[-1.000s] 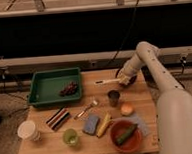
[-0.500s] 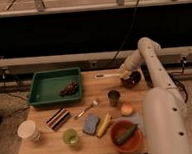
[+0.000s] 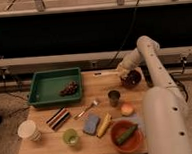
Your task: Wipe purple bowl with brush
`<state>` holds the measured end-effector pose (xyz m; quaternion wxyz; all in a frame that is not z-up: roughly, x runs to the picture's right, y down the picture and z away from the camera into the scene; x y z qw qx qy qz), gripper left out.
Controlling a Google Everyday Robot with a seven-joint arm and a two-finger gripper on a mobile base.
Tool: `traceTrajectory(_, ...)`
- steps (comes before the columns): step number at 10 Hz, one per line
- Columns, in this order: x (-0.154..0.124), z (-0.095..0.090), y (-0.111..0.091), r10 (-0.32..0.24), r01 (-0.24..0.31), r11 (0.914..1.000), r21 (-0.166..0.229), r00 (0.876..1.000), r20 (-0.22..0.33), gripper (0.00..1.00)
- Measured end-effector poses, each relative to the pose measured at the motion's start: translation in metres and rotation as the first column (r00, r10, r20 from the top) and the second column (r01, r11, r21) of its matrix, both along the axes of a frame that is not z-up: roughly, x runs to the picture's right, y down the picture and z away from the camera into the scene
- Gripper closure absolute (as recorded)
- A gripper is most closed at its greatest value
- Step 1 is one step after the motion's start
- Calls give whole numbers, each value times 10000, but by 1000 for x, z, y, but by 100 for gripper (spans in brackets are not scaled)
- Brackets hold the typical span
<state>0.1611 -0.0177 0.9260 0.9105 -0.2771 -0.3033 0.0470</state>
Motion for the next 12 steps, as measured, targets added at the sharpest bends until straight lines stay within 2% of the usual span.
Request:
traceTrajectory(3,2,-24,18,238,-238,9997,5,9993,294,100)
traceTrajectory(6,30,-28,34,637,-632,9977,-243,9978,182,100)
traceTrajectory(8,45,-23,34,834,-833,9959,-350,9965,30,100)
traceTrajectory(11,75,-12,18,1200,-1211,9921,-318,9922,-338,100)
traceTrajectory(12,76,-9,12,1233,-1245,9919,-270,9915,-418,100)
